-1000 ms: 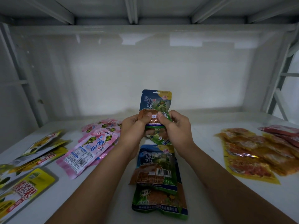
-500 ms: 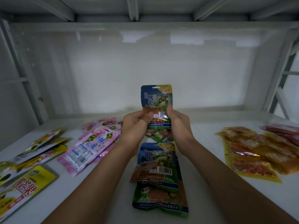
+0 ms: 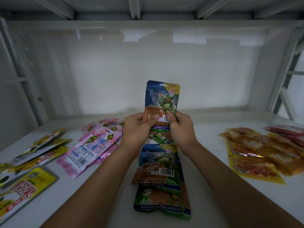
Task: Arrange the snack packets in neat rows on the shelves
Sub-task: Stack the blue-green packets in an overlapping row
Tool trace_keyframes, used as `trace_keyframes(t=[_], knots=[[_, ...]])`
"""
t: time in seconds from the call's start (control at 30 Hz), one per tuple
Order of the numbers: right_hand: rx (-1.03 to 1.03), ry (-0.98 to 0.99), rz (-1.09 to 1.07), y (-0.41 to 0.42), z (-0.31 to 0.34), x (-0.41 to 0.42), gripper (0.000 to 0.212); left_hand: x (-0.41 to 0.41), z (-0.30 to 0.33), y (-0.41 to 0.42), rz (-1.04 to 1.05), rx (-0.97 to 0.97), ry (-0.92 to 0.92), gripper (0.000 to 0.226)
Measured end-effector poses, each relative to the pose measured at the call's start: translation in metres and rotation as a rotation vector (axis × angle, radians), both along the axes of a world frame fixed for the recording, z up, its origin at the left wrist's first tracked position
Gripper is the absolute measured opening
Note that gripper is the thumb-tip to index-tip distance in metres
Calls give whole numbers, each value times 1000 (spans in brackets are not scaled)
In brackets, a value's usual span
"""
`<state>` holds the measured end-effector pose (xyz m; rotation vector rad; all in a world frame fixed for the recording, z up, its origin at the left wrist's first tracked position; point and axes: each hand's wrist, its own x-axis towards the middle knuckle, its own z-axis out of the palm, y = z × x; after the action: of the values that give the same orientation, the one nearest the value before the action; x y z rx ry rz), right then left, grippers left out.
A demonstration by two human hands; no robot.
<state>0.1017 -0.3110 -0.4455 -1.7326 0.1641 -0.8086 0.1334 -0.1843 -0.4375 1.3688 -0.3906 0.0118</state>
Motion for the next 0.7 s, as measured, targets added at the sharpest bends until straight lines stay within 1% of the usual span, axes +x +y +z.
trace_keyframes(t=[0.07,0.2,0.23,0.3,0.43,0.53,0.63,0.7], knots=[[36,0,14,-2,0,1,27,0,0,0,-10,12,-2,7],[197,-33,63,-5,4,1,8,0,1,0,-11,11,-5,15],[230,-32,77,-5,5,0,7,0,2,0,-4,16,-9,16],[256,-24,91,-6,5,-1,11,1,1,1,12,32,-24,16],[198,-7,87,-1,3,-1,20,4,-2,2,57,80,-43,16],[190,-5,100,1,4,-3,28,4,1,2,49,57,-11,15],[226,-4,148,1,5,-2,25,0,4,3,13,-5,67,8],[254,8,206,1,4,-2,22,-1,5,3,-19,-7,112,13]])
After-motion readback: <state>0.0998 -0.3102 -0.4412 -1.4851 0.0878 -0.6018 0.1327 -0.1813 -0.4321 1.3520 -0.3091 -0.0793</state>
